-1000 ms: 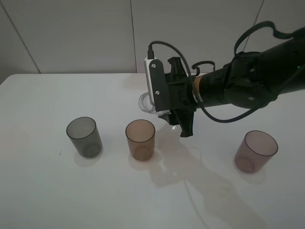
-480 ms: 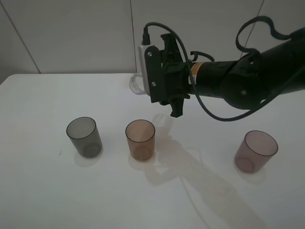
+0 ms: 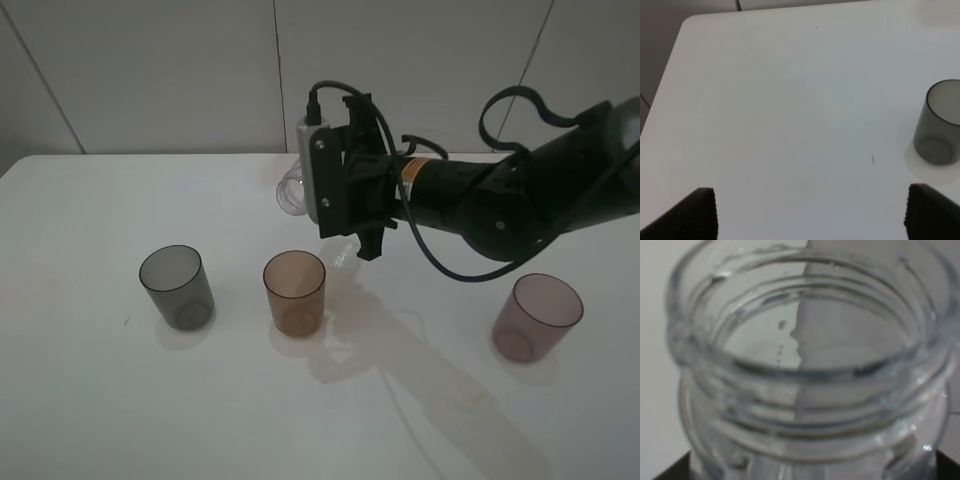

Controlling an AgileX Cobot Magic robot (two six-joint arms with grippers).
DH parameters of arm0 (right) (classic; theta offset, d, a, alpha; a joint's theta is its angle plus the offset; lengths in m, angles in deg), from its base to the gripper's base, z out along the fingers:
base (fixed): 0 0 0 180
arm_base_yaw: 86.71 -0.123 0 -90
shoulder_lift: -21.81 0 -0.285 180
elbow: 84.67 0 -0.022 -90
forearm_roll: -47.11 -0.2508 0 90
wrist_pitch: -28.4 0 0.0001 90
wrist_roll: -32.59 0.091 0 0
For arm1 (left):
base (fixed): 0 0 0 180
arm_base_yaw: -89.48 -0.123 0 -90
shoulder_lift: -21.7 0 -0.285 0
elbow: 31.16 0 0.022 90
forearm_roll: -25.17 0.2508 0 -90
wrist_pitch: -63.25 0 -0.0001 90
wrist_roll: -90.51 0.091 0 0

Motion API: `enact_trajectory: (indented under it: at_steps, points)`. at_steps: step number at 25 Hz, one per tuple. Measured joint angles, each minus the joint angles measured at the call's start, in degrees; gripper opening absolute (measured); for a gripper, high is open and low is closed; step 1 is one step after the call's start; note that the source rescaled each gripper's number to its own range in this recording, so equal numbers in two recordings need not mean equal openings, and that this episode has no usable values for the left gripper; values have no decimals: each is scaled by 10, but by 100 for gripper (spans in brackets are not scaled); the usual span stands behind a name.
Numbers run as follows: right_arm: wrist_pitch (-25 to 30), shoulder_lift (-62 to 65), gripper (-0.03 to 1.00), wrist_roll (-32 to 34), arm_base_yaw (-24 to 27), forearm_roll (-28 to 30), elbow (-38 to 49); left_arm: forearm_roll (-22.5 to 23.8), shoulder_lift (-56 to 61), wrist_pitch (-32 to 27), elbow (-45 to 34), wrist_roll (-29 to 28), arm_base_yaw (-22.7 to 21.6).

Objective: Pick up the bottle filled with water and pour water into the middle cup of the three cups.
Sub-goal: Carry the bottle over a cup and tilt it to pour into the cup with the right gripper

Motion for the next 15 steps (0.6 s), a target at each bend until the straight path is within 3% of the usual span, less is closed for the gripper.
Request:
enact_trajectory:
  at_steps: [7, 15]
  points:
    - [-53, -4, 3, -48, -19, -86, 6, 0, 0, 0, 0, 0, 0]
    - [-58, -4, 3, -129, -25, -154, 7, 0, 0, 0, 0, 0, 0]
